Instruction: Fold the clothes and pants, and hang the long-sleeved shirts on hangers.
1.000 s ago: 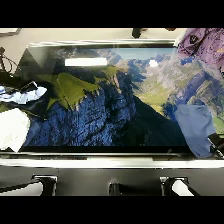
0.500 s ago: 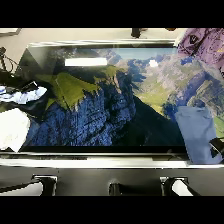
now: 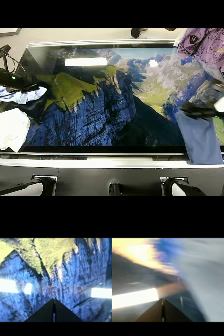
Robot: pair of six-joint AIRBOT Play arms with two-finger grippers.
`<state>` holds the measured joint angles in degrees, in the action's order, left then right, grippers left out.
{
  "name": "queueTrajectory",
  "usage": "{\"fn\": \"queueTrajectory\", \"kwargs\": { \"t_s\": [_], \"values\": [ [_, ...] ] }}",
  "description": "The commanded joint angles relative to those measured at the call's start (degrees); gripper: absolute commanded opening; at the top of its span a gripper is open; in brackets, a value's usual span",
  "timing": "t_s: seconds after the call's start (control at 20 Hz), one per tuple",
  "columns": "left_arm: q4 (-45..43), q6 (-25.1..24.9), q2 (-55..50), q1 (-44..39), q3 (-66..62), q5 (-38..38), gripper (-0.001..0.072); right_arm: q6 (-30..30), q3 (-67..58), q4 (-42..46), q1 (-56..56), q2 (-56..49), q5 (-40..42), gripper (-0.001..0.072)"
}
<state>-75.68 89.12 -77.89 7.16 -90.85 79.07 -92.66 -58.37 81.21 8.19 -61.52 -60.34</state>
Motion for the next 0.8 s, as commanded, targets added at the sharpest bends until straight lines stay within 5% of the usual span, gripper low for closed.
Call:
{"fn": "queueTrajectory", "kwargs": {
  "t_s": [0.0, 0.2, 0.75],
  "values": [
    [-1.4, -4.8, 6.6, -0.8, 9.4, -7.5, 0.0013, 3.5, -1.1, -3.2, -17.5, 0.2, 3.6, 0.0028],
    [-1.6, -5.4, 12.9, -1.4, 19.1, -15.6, 0.0015, 3.5, -1.1, -2.8, -26.1, 0.2, 3.9, 0.0029],
    [-1.9, -5.2, 12.8, -1.4, 19.2, -16.1, 0.0017, 3.5, -1.1, -3.0, -26.3, 0.2, 3.9, 0.0029]
  ]
}}
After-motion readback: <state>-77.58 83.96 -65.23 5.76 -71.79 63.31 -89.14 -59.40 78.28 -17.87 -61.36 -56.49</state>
